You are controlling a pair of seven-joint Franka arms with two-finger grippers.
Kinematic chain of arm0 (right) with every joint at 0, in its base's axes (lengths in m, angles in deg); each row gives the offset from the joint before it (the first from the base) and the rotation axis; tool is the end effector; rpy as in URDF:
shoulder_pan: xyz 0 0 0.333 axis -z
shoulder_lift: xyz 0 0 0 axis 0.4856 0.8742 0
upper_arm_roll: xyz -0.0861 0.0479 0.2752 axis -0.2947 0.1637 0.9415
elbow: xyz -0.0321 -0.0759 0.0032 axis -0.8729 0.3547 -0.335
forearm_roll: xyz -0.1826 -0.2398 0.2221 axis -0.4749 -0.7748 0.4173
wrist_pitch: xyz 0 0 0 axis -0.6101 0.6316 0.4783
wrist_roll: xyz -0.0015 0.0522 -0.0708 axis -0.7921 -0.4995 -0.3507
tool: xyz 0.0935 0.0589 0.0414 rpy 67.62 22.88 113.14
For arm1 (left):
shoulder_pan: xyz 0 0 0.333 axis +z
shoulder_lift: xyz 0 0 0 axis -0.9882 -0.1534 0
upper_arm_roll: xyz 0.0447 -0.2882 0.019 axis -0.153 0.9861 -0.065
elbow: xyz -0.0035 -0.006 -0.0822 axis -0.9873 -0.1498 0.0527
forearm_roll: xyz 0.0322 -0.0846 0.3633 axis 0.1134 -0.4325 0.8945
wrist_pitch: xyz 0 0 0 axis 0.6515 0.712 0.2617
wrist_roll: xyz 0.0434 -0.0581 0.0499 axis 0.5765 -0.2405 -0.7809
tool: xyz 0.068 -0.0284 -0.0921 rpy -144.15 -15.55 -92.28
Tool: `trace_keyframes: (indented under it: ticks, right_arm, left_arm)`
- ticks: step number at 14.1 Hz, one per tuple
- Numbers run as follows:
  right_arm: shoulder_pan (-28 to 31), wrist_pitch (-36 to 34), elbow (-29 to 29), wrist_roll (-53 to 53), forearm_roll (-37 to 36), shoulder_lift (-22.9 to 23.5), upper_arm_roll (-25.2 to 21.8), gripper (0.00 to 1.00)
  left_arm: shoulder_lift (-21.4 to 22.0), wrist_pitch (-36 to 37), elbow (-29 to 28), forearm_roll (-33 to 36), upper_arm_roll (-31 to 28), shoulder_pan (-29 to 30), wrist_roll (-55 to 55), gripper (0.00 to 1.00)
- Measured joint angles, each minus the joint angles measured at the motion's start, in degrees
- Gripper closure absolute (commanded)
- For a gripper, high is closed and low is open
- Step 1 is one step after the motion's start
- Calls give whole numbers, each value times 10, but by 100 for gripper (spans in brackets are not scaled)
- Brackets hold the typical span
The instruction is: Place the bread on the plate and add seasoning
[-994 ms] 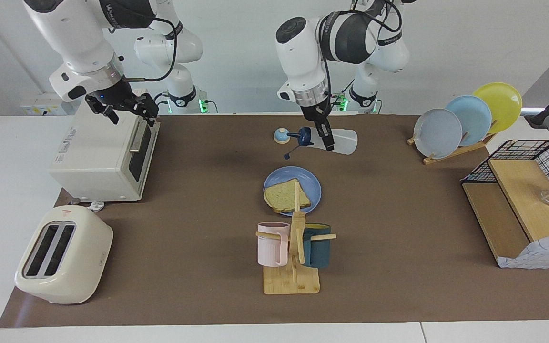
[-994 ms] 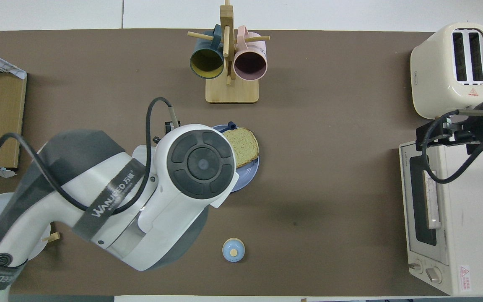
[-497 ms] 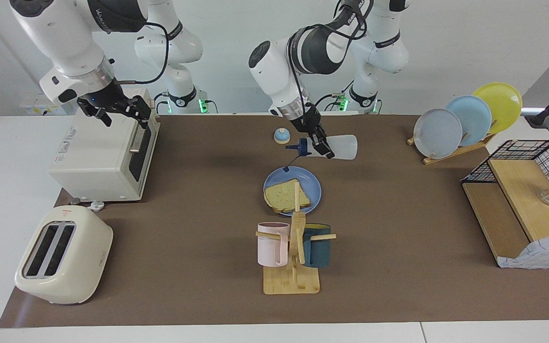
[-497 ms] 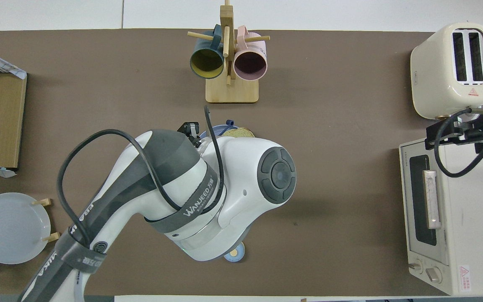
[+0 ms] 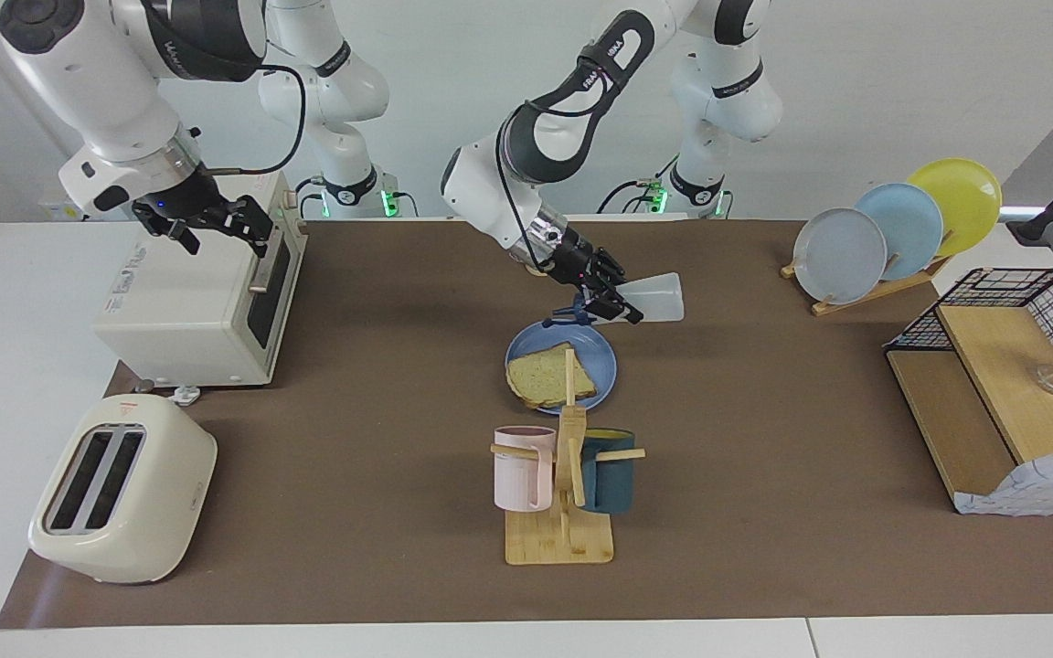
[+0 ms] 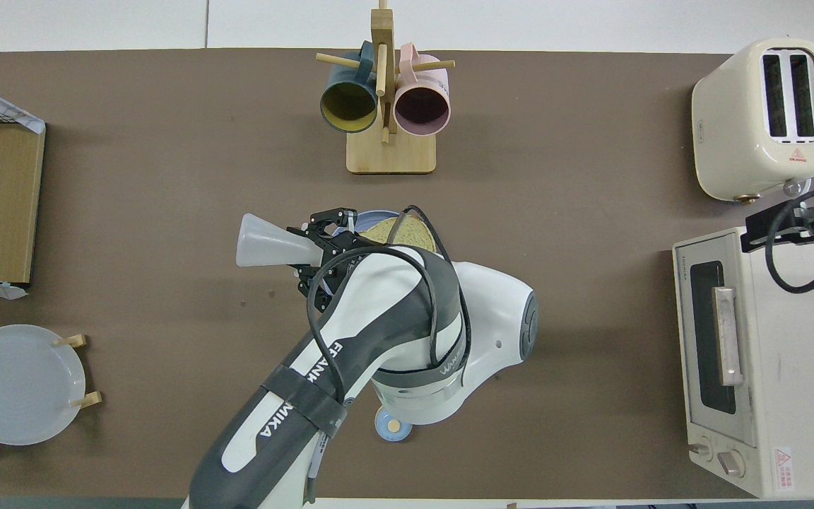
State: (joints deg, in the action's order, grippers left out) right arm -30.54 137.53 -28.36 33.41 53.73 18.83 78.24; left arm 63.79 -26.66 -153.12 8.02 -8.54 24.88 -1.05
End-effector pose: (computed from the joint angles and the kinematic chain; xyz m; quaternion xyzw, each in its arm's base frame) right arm 0.5174 -0.0332 0.5573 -0.9966 0.0441 0.0690 0.0051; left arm 0.4421 -0.3982 0.3866 -0.5605 0.6606 0.1936 0.4604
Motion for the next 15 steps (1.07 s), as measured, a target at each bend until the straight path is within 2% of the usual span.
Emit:
trace_keyframes:
  ticks: [3,8,12,15]
  right_arm:
    - [2,0,-1,5,0,-2,-3,0]
    - [2,1,-1,5,0,-3,-2,0]
    - [0,1,-1,5,0,-3,2,0]
    - [1,1,-1,5,0,-3,2,0]
  left_arm:
    - [-9,15,-1,39,0,-1,0,100]
    - [-22,40,-2,62,0,-4,1,100]
    - [-90,75,0,94,0,-15,-2,100]
    - [-109,105,5,116,-3,-19,-3,100]
